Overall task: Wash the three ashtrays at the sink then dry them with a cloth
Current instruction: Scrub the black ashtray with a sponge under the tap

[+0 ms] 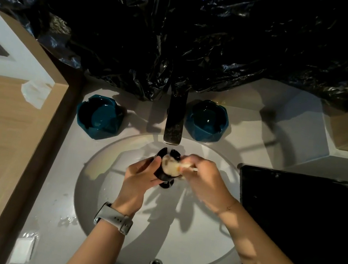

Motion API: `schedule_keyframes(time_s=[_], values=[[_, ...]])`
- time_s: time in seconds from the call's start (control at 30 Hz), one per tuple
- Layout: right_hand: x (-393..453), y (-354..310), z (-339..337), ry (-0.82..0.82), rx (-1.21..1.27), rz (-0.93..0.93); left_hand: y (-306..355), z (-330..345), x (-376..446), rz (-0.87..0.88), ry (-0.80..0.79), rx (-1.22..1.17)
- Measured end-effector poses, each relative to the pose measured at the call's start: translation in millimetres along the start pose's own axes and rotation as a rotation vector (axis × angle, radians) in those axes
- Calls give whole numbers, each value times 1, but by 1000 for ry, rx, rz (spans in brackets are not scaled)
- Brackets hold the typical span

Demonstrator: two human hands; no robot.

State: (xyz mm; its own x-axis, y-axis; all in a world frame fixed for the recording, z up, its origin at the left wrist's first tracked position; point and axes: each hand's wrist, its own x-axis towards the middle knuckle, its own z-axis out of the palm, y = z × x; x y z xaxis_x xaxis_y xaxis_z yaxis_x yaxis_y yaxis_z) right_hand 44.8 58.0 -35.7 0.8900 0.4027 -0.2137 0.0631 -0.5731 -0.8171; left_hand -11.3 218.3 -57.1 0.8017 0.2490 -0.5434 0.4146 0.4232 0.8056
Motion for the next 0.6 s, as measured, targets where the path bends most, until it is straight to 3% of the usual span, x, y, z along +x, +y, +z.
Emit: schedule_keyframes(time_s=[0.17,0.27,0.4,0.53,0.6], values=[[-8,0,-5,227,505,265,7,-5,-3,-7,-52,-28],[-5,4,3,221,729,283,8,0,-6,-24,-48,-62],[-5,3,24,46,589,290,2,5,-9,31,-58,-1],[10,-3,38,258,508,431,-8,9,-10,147,19,120],[15,-2,43,347,550,398,-10,11,-9,193,84,142]])
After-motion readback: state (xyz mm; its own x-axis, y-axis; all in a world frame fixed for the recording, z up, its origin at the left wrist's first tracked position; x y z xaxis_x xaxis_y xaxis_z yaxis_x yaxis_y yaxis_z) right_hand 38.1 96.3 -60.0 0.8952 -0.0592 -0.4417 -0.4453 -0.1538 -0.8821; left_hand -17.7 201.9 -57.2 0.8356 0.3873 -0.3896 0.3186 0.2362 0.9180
